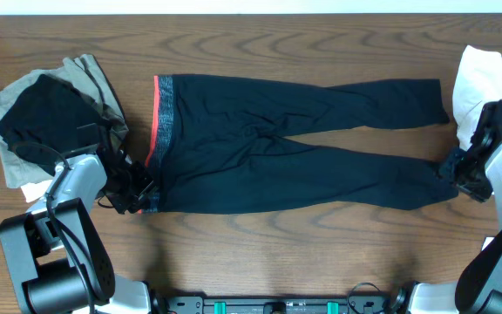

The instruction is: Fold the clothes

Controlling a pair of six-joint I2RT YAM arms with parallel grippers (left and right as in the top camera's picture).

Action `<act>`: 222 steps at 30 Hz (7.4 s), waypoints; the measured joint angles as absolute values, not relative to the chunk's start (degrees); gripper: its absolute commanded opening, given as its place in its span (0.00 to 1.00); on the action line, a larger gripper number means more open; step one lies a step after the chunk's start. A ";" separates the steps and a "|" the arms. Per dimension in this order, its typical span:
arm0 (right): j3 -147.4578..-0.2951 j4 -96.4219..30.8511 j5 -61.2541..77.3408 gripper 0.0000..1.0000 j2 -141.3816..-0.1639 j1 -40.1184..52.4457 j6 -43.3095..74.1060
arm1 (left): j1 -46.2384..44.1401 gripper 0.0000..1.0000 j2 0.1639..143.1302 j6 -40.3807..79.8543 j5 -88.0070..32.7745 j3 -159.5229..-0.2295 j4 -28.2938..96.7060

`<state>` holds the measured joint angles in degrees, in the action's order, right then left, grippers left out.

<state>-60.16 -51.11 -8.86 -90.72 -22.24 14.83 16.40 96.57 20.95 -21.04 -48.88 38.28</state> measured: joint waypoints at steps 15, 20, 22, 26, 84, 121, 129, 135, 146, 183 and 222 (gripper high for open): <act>-42.89 -28.49 -8.25 0.69 -90.78 -22.44 14.85 | 16.40 0.43 96.60 20.93 -21.06 -48.88 38.30; -41.58 -23.90 -7.92 0.72 -90.67 -22.44 14.87 | 16.40 0.43 96.57 20.93 -21.06 -48.88 38.30; -41.36 -22.79 -7.90 0.72 -90.70 -22.44 14.85 | 16.40 0.43 96.57 20.93 -21.06 -48.88 38.30; -41.15 -22.02 -7.40 0.60 -90.70 -22.44 14.85 | 16.40 0.43 96.57 20.93 -21.06 -48.88 38.30; -57.93 -36.99 -5.72 0.40 -96.95 -25.74 11.14 | 16.40 0.43 96.57 20.78 -21.10 -48.88 38.30; -68.90 -43.53 -3.73 0.09 -91.15 -25.91 11.60 | 16.40 0.43 96.57 20.78 -21.12 -48.88 38.30; -67.33 -44.97 -7.07 0.27 -96.03 -26.09 11.55 | 16.40 0.44 96.57 20.78 -21.12 -48.88 38.39; -67.26 -47.86 -7.55 0.39 -96.68 -26.22 11.70 | 16.40 0.77 96.49 20.36 -22.28 -49.39 38.48; -64.64 -50.74 -7.62 0.43 -96.68 -26.33 11.70 | 16.53 0.86 95.42 18.92 -22.48 -49.54 40.56; -54.50 -39.64 -3.64 0.47 -96.68 -26.35 13.91 | 17.26 0.93 73.21 20.08 -13.13 -45.45 52.10; -45.23 -26.92 -0.80 0.01 -94.00 -26.35 15.09 | 17.41 0.99 73.23 36.80 -17.67 -34.00 50.02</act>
<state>-45.23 -26.92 -0.80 -94.00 -26.35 15.09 17.41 73.23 36.80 -17.67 -34.00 50.02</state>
